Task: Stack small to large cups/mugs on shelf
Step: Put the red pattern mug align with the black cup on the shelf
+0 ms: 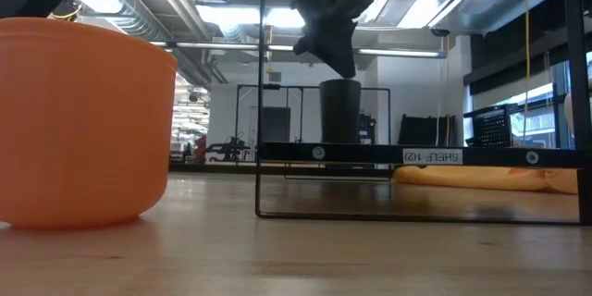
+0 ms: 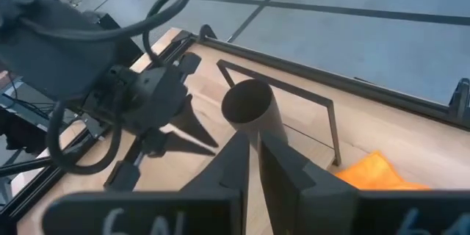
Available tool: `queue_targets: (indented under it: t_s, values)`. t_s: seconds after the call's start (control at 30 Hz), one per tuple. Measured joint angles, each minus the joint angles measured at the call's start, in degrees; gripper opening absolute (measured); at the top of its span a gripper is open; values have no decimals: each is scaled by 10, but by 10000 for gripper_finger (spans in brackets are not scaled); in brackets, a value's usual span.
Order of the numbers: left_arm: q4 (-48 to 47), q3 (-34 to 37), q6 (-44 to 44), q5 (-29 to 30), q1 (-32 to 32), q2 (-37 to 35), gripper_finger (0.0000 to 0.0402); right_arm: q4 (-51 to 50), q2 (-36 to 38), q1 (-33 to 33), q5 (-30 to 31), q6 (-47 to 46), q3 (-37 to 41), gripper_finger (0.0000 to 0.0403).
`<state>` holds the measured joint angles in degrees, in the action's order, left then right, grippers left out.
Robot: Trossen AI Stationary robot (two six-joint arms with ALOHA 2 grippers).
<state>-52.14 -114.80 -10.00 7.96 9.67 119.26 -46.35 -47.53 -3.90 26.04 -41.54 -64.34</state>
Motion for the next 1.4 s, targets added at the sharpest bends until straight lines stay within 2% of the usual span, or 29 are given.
queue_targets:
  t_s: [1.07,1.2,1.27,1.4]
  values:
    - [4,0,12,-6,21,0,39,-11,0,0,5,-2,0,33]
    - [4,0,11,-28,21,0,39,-12,0,0,4,-3,0,33]
    - [4,0,11,-40,15,-2,39,-13,0,0,-12,-9,0,33]
    - [15,-1,10,-85,-2,-15,39,-69,-2,0,-96,-41,0,33]
